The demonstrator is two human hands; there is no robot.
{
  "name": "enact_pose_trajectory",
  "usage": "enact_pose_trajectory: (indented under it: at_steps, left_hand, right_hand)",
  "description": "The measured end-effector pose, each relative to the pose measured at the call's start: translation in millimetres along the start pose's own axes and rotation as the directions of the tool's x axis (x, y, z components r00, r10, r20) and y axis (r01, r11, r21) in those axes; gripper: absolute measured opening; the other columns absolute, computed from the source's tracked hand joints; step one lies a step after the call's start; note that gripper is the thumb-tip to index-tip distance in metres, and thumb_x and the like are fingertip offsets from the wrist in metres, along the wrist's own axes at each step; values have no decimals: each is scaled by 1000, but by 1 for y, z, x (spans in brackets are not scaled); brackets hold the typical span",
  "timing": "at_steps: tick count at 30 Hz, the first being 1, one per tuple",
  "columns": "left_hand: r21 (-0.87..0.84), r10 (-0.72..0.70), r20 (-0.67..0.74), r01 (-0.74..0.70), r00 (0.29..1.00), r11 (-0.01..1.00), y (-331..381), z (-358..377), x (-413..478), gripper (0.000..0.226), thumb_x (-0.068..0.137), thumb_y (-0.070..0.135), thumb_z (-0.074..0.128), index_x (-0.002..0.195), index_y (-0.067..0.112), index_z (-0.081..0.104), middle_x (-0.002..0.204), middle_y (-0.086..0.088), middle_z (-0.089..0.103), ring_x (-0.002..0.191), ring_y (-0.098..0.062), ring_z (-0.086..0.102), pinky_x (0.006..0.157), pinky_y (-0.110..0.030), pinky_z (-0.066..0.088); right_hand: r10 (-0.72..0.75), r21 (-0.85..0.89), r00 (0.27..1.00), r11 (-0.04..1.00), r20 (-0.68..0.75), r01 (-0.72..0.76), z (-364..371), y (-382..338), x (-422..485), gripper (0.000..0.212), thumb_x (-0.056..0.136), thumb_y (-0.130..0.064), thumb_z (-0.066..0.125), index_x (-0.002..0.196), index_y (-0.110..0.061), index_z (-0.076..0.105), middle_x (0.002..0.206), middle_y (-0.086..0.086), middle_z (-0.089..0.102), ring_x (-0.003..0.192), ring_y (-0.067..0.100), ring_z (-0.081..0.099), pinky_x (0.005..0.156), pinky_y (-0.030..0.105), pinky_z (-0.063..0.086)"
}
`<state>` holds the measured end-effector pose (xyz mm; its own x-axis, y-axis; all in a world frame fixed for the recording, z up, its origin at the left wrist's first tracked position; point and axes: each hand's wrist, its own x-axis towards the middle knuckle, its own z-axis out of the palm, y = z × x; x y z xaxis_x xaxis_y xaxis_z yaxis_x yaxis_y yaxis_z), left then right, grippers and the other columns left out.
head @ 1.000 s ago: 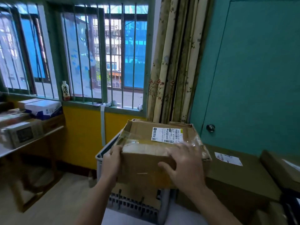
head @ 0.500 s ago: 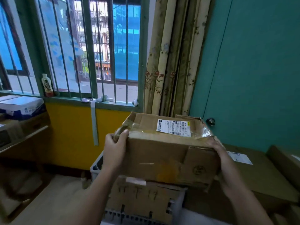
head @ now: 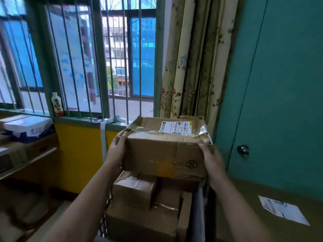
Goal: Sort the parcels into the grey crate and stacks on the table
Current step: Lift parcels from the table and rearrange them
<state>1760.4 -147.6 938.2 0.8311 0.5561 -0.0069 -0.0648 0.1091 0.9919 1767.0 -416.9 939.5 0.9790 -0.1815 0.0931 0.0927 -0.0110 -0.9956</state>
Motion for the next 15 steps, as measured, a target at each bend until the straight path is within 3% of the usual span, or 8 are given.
enact_pose_trajectory:
  at_steps: [4, 7, 11, 15]
  left_hand:
    - [19, 37, -80, -36, 996, 999, -9, 13, 31, 60, 95, 58, 52, 144, 24, 48, 141, -9, 52, 125, -33, 48, 104, -51, 41]
    - [5, 55, -107, -55, 993, 998, -14, 23, 42, 59, 96, 58, 51, 139, 18, 51, 133, -7, 54, 123, -29, 49, 98, -46, 41]
    - [40, 86, -79, -84, 993, 996, -28, 29, 48, 58, 87, 70, 52, 131, 32, 51, 140, -7, 50, 128, -28, 46, 107, -52, 40]
    - [90, 49, -105, -40, 993, 995, -44, 33, 47, 64, 96, 65, 44, 148, 28, 42, 152, -9, 41, 138, -34, 38, 108, -51, 36]
  right_hand:
    - [-19, -4, 999, 1000, 28, 20, 13, 19, 29, 116, 44, -99, 54, 140, -36, 49, 137, -1, 58, 125, 27, 55, 105, 52, 45]
    - [-26, 5, 998, 1000, 61, 25, 14, 25, 39, 108, 52, -92, 56, 143, -36, 47, 138, -3, 57, 127, 24, 53, 107, 51, 43]
    - [-68, 13, 994, 998, 80, 67, 12, 37, 52, 93, 69, -81, 54, 148, -33, 42, 145, -3, 52, 133, 23, 47, 111, 48, 39]
    - [-74, -8, 992, 997, 105, 75, 13, 56, 53, 94, 71, -82, 48, 150, -34, 37, 150, -4, 46, 137, 23, 43, 111, 40, 35]
